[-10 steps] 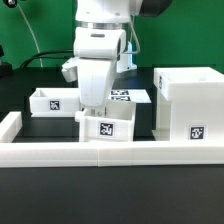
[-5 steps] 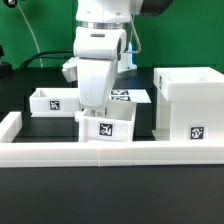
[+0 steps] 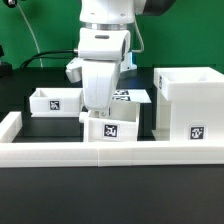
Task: Assemble drawer
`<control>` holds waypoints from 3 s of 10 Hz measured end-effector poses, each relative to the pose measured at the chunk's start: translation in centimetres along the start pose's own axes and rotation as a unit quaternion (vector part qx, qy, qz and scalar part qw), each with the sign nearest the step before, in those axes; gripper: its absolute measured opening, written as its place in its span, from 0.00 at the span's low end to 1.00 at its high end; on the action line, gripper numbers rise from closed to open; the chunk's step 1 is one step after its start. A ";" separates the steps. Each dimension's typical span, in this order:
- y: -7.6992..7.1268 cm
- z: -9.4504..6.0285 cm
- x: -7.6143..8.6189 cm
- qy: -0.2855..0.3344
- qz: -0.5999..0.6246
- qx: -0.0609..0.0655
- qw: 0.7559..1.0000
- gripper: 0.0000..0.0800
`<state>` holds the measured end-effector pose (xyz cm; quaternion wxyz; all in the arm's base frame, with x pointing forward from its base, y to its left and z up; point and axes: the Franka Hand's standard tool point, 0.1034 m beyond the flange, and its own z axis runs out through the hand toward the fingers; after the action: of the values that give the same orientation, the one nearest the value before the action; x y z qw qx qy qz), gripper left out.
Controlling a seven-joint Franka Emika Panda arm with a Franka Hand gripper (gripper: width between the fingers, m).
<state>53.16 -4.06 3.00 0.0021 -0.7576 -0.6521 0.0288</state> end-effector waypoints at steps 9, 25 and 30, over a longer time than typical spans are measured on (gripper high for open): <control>-0.5 1.1 1.5 0.013 0.005 -0.055 0.998 0.05; -0.4 1.0 4.4 -0.002 -0.025 -0.022 0.999 0.05; -0.4 1.1 3.8 0.001 -0.017 -0.032 0.999 0.05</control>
Offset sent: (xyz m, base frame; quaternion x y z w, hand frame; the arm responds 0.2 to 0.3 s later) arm 0.0000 0.0000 0.0000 0.0000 0.0000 0.0000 1.0000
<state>53.28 -0.28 1.76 -0.0204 -0.7463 -0.6653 0.0072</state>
